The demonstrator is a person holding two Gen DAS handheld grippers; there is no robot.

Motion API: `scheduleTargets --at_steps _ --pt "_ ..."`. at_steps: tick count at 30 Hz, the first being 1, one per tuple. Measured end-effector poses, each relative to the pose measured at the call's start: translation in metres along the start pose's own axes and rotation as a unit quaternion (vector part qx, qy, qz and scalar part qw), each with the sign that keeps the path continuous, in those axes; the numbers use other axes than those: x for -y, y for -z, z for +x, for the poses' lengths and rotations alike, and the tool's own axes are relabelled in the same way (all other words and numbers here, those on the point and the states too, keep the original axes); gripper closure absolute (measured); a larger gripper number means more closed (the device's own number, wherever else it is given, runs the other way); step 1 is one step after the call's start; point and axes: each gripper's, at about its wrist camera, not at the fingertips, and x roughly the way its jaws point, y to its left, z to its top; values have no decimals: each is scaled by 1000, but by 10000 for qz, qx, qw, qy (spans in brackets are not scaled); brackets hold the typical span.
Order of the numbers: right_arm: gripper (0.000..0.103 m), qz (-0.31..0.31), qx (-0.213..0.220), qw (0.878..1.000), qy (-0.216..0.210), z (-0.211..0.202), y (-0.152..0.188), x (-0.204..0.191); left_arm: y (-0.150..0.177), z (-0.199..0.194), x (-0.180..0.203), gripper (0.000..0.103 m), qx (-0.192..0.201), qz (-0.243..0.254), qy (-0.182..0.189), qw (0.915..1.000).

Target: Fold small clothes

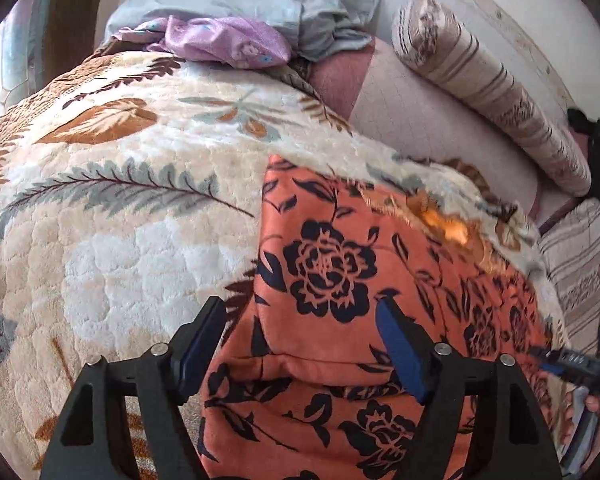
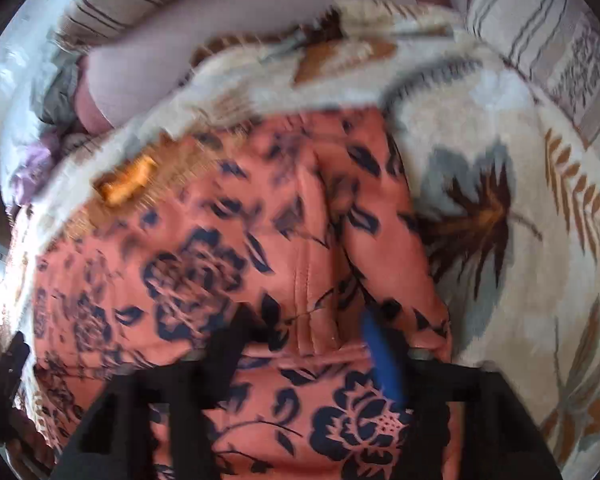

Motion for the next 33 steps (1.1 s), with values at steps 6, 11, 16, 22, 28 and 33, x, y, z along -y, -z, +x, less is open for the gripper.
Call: scheduleTargets --at_steps 6,11,16,22,28,33 --pt "32 267 902 9919 -849 -67 -12 0 9 13 15 25 -134 529 -626 9965" --pt "27 202 287 9791 -2002 -29 -24 -19 6 5 6 25 12 209 -535 9984" --pt "30 496 -117 9849 -1654 10 -11 -5 -1 -10 6 25 334 194 -604 9974" --pt "28 246 242 9755 -2173 1 -57 -29 3 11 10 25 -98 396 -882 9953" --pt "26 908 64 9743 -2062 35 -74 -2 3 11 2 25 -74 136 -767 9969" --pt "18 771 267 9778 -1932 43 -98 6 1 7 6 25 36 157 -643 9978"
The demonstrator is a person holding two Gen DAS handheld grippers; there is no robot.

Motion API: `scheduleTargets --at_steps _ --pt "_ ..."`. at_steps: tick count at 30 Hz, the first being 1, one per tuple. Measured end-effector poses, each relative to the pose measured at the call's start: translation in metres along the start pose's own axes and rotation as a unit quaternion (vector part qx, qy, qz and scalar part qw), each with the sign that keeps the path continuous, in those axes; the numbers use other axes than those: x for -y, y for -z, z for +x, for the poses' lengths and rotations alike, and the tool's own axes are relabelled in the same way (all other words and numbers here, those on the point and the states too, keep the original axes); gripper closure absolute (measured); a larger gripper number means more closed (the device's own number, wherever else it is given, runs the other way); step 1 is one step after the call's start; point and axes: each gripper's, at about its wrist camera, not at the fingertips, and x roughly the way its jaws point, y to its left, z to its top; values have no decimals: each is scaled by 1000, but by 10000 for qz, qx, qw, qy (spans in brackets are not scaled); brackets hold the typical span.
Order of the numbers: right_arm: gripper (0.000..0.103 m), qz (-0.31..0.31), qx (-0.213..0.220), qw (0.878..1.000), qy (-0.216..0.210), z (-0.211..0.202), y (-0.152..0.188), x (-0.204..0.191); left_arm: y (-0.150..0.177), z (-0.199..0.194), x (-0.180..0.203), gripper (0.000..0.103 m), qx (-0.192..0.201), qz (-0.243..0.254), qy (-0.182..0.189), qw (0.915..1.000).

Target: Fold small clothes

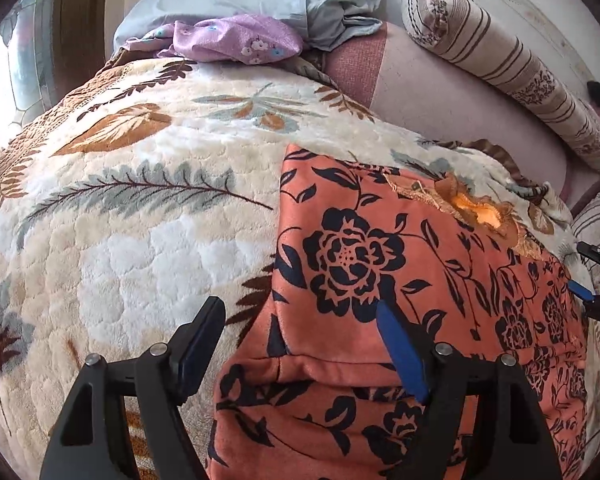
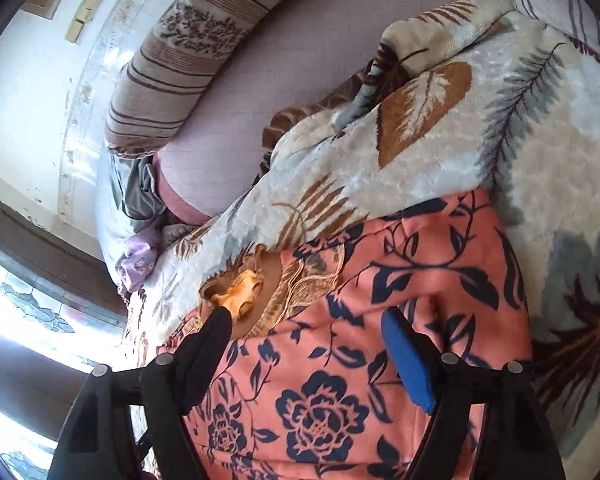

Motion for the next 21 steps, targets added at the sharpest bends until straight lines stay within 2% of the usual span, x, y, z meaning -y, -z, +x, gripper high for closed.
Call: scheduleTargets --at_steps 1,2,4,6,7,9,10,12,13,16,19,21 --pt "18 209 -134 9997 -67 11 -5 15 2 7 1 25 -168 64 -79 9998" --pt "18 548 -25 9980 -302 6 -7 22 4 9 2 25 -167 94 -120 9997" --pt "18 487 127 9959 -752 -11 -17 11 3 2 1 25 -5 63 -115 9999" --pt "18 221 482 9964 -661 -24 -25 2 0 -3 1 25 108 -22 32 9999" --pt "18 225 511 9967 -593 -19 -31 6 -1 -3 1 25 114 -36 75 9999" --pt "16 446 27 9990 -16 13 -38 34 1 3 4 25 -1 32 52 10000" --pt "20 700 102 9974 -144 16 -36 47 2 7 5 25 -97 56 25 9999" --pt "20 789 371 9954 -403 -5 -35 38 3 7 4 25 -69 41 34 10000" --pt "20 612 460 9958 -492 -18 -32 29 2 6 3 25 -44 2 61 10000" --pt "20 124 570 9978 -311 -62 -6 12 1 -2 1 25 97 -128 230 9996" --pt "20 -157 540 9982 -222 -111 37 14 3 -15 2 25 395 -39 259 9989" --pt "20 -236 347 9988 -256 -141 67 18 8 -26 1 25 450 40 306 9985"
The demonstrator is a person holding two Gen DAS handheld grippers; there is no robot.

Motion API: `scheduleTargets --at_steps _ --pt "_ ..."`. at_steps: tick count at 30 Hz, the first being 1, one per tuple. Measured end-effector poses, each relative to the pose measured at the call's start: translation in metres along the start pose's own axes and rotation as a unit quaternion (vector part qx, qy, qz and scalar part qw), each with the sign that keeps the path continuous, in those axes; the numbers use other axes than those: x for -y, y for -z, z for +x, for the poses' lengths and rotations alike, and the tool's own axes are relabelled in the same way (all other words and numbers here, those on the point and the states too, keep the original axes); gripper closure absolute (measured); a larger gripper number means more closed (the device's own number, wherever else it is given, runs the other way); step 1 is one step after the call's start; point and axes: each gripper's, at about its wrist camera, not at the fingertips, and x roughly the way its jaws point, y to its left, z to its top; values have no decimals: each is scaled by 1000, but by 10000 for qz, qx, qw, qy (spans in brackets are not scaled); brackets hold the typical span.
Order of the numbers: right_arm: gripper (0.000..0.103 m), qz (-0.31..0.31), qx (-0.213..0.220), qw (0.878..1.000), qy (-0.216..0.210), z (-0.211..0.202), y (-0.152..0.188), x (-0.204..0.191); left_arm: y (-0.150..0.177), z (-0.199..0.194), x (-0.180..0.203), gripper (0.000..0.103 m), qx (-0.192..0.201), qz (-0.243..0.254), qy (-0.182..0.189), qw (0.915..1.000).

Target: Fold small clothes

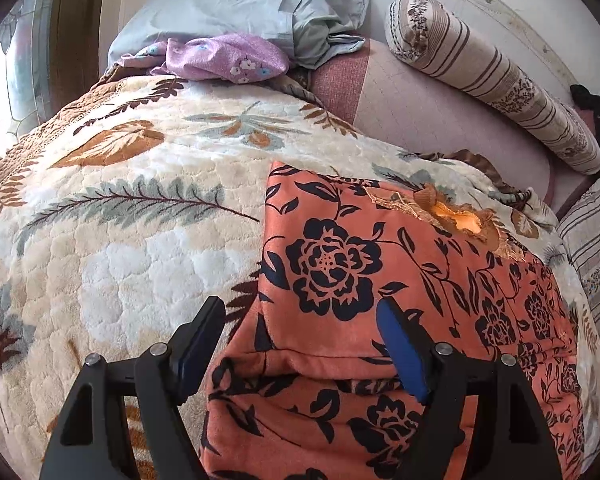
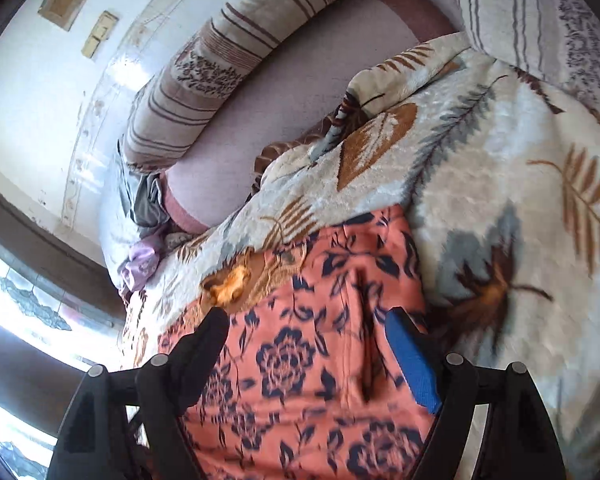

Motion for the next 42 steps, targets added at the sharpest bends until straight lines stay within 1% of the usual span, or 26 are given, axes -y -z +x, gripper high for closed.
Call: scheduleTargets --at_steps 2,3,4,6,7,9,11,13,15,18,19,21,23,25,27,28,30,31,32,34,35,37,38,39,40,42 --pt "20 -101 -265 9996 -29 -36 30 9 5 -18 -1 25 -78 96 206 9997" --pt "19 -162 -478 9987 -67 -49 43 14 8 -29 -2 25 -127 124 291 9994" --pt "19 -204 -730 9971 -17 -60 58 22 13 -43 -4 25 -161 106 329 9993" --pt "19 -214 -1084 9938 138 -77 86 40 27 -75 -11 25 -193 123 513 9984" --pt "19 -139 -1247 9920 115 -84 101 51 35 -90 -15 25 -266 152 548 9980" --pt "19 112 -1541 9878 171 -88 124 73 56 -117 -25 24 -472 72 543 9974" --pt "19 447 -1708 9843 13 -89 145 93 80 -138 -40 24 -749 -156 645 9950" --pt "20 648 -1920 9792 -68 -85 162 103 104 -151 -51 24 -1048 -380 613 9919" --pt "20 643 -2047 9766 -169 -81 175 105 126 -161 -57 24 -1273 -439 656 9887" --pt "20 567 -2232 9729 -194 -76 190 106 149 -168 -57 24 -1422 -404 532 9876" --pt "21 481 -2217 9737 -186 -75 192 105 154 -168 -56 24 -1495 -412 551 9864" --pt "21 521 -2166 9746 -212 -73 194 106 159 -165 -54 24 -1608 -432 542 9846" --pt "20 453 -2168 9749 -245 -72 196 107 163 -163 -51 24 -1562 -340 522 9858" --pt "20 489 -2155 9748 -305 -73 195 108 167 -153 -52 25 -1775 -332 336 9830" --pt "20 509 -2172 9742 -334 -74 195 111 170 -148 -53 25 -1807 -331 252 9827" --pt "20 487 -2189 9740 -325 -73 195 110 170 -149 -53 27 -1804 -326 202 9828" --pt "20 414 -2232 9735 -269 -72 195 108 170 -149 -52 33 -1822 -332 216 9825" --pt "20 390 -2241 9735 -233 -71 195 107 171 -147 -52 47 -1916 -316 220 9807" --pt "20 370 -2250 9734 -199 -71 195 105 172 -145 -52 67 -2020 -288 194 9788" --pt "20 293 -2275 9733 -119 -70 195 101 173 -144 -51 83 -2057 -162 76 9785" --pt "21 198 -2288 9733 -46 -69 195 98 174 -145 -52 89 -2051 -156 136 9785" --pt "36 -47 -2332 9719 330 -69 197 92 173 -150 -54 94 -2013 -208 222 9791" --pt "64 -128 -2369 9699 545 -70 198 92 171 -155 -53 95 -1942 -210 262 9804" --pt "97 -37 -2405 9694 493 -73 198 95 167 -162 -51 95 -1824 -217 345 9824" --pt "97 113 -2369 9711 254 -78 196 97 162 -169 -49 95 -1672 -217 416 9848" --pt "96 152 -2239 9743 186 -85 194 101 154 -179 -49 95 -1467 -228 480 9877"
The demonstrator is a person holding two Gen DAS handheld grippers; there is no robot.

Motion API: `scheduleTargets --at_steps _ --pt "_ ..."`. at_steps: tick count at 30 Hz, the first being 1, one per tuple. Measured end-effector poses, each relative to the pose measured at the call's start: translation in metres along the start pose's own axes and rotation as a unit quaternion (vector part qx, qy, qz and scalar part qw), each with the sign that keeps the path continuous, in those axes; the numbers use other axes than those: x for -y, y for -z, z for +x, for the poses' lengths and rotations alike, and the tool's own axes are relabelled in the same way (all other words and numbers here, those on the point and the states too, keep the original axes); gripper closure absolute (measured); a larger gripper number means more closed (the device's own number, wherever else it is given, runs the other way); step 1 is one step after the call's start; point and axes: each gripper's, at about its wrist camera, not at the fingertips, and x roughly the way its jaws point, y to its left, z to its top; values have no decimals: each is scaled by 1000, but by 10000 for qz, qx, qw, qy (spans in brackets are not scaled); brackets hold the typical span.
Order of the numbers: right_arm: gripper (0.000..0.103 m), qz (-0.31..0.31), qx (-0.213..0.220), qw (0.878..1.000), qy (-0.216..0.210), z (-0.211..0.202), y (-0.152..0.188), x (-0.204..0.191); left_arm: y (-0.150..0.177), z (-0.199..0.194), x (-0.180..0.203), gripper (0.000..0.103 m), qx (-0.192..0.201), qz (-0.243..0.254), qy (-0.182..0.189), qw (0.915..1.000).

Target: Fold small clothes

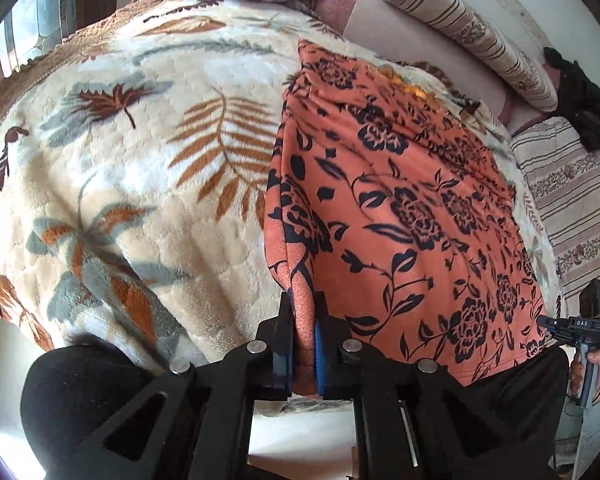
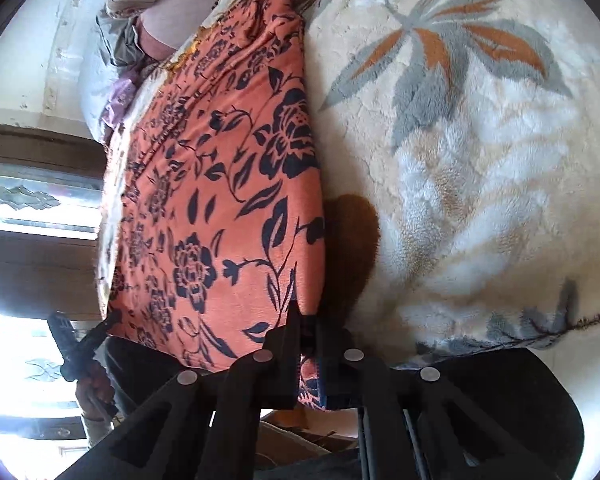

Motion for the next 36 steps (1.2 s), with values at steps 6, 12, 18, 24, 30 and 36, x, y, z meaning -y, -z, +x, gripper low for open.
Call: scheduleTargets --at_steps 6,12,18,24,30,36 --pt "83 318 -292 9990 -94 18 -3 12 4 34 -4 75 -573 40 -285 9979" --pt "55 204 -390 9984 -341 20 -5 5 5 34 4 96 -493 257 -254 9981" --pt "97 72 -97 9988 -474 2 -7 -14 -10 -1 10 96 9 229 209 9995" --pt "97 105 81 9947 -1023 2 -14 -24 -17 17 15 96 -116 275 226 9993" --pt "97 407 120 9894 -1389 7 -26 -16 -29 11 5 96 -13 -152 602 9981" --pt "97 249 835 9714 -2210 -27 -108 -55 -119 -11 32 96 604 78 1108 9920"
